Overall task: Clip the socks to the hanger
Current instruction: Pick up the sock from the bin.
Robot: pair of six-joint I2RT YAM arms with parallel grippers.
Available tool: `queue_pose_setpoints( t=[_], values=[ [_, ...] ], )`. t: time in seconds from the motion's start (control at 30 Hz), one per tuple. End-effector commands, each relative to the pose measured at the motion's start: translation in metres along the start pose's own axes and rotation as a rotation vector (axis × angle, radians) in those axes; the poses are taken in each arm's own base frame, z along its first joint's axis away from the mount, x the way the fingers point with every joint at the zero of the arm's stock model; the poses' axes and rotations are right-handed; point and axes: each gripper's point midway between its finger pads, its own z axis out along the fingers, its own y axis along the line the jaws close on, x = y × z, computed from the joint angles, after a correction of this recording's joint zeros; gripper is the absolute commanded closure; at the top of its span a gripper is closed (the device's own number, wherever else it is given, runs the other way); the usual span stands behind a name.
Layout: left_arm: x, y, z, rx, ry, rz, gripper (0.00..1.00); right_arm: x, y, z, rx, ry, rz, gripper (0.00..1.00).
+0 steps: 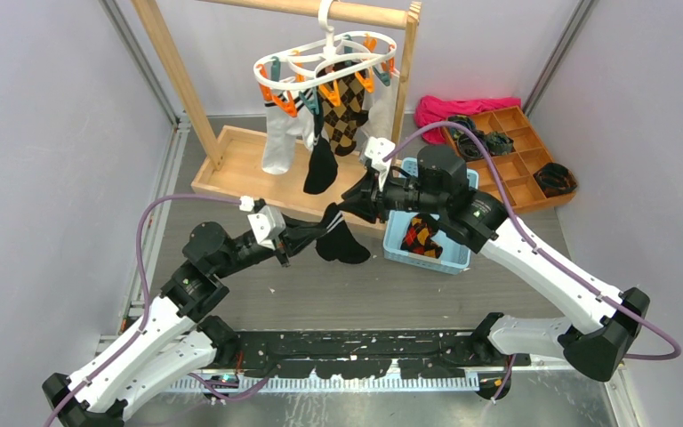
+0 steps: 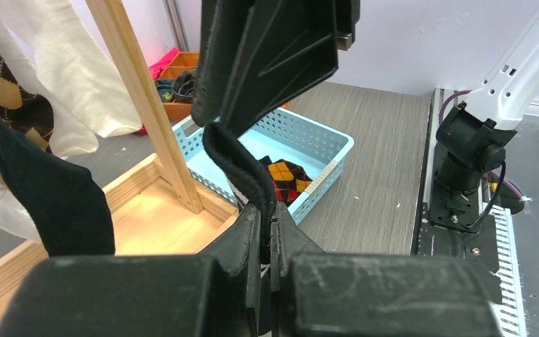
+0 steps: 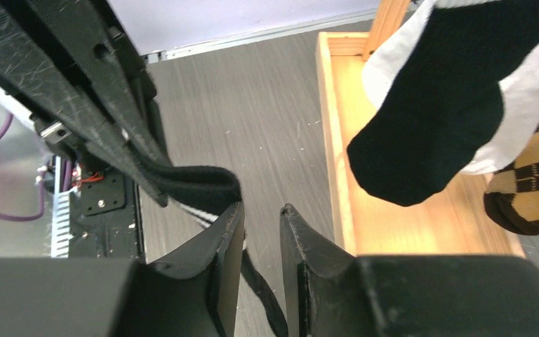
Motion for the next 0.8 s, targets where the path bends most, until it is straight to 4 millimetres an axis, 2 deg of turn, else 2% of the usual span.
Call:
queue_pose_setpoints(
  t=[0.0, 0.23, 0.33, 0.4, 0.5, 0.6, 0.67, 0.77],
  values=[
    [-0.029, -0.001, 0.000, 0.008, -0.071, 0.001, 1.00, -0.030, -0.012, -0.001, 0.069, -0.065, -0.024, 0.68],
    [-0.030, 0.001, 0.002, -0.005, -0.063, -0.030, 1.00, -0.031, 0.009, 0.003, -0.036, -0.069, -0.027, 0.66],
    [-0.028, 0.004, 0.001, -0.031, -0.045, -0.058, 1.00, -0.030, 0.007, 0.002, -0.023, -0.057, -0.021, 0.62],
    [-0.023, 0.012, -0.003, -0.085, -0.014, -0.074, 1.00, -0.033, 0.000, 0.000, 0.022, -0.049, -0.029, 0.54],
    [-0.011, 0.024, -0.016, -0.186, 0.039, -0.088, 1.00, -0.040, -0.008, -0.007, 0.059, -0.044, -0.065, 0.46],
    [-0.002, 0.031, -0.031, -0.255, 0.082, -0.071, 1.00, -0.046, -0.002, -0.011, 0.018, -0.055, -0.103, 0.42],
    [-0.001, 0.037, -0.041, -0.307, 0.098, -0.059, 1.00, -0.045, 0.007, -0.012, -0.038, -0.058, -0.141, 0.39],
    [-0.010, 0.049, -0.054, -0.400, 0.110, -0.045, 1.00, -0.044, 0.016, -0.014, -0.091, -0.065, -0.198, 0.28]
  ],
)
